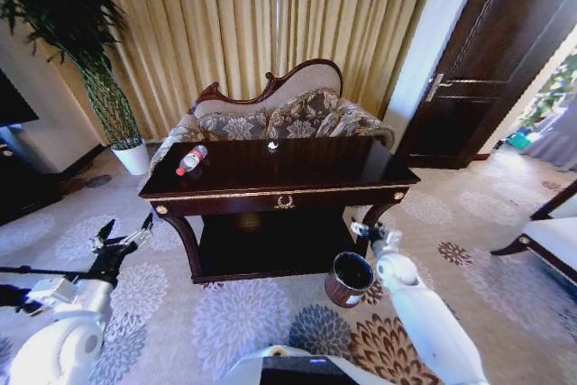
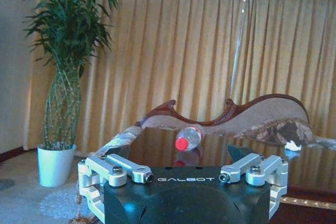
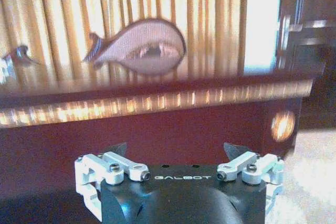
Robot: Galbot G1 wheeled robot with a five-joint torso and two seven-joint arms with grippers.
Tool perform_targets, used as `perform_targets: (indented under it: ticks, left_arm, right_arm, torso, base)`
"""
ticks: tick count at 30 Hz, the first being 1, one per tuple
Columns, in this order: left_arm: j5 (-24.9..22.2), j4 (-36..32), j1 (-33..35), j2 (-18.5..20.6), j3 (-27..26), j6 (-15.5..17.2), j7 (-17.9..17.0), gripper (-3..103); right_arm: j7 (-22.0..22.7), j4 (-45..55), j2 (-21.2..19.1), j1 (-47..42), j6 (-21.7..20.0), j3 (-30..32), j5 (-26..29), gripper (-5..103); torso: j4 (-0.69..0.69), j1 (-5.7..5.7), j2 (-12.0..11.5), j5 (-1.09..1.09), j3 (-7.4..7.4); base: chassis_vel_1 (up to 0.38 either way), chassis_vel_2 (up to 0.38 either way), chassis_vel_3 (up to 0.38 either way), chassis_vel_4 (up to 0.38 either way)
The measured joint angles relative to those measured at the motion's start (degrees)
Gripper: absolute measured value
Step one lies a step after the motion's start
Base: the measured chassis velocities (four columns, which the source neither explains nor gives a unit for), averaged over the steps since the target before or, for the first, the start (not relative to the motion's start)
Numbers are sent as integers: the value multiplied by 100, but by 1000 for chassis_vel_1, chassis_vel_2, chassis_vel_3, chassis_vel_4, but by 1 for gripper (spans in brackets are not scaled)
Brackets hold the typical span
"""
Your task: Move to the front of the table and place the trash on the table into the trash bin.
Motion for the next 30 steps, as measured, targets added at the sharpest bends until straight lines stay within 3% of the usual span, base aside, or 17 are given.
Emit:
perform_targets:
  ticks: [7, 15, 21, 30]
  left_arm:
    - [-28, 42, 14, -46, -90, -101, -40, 100]
    - [-6, -44, 20, 14, -160, -125, -110, 100]
    - [-8, -113, 21, 93, -252, -115, -144, 100]
    - [-10, -151, 60, 68, -249, -105, -148, 100]
  right_arm:
    - [156, 1508, -183, -478, -255, 441, 188, 100]
    - [50, 2281, -176, -857, -261, 679, 442, 100]
    - [-195, 2763, -183, -1164, -221, 534, 431, 100]
    - [-294, 2717, -188, -1221, -123, 430, 346, 100]
  torso:
    - [0, 0, 1, -1, 0]
    - [0, 0, 0, 0, 0]
    - [0, 0, 0, -1, 0]
    - [0, -1, 1, -1, -1]
  base:
    - [0, 0, 0, 0]
    - [0, 0, 0, 0]
    - [0, 0, 0, 0]
    - [-36, 34, 40, -46]
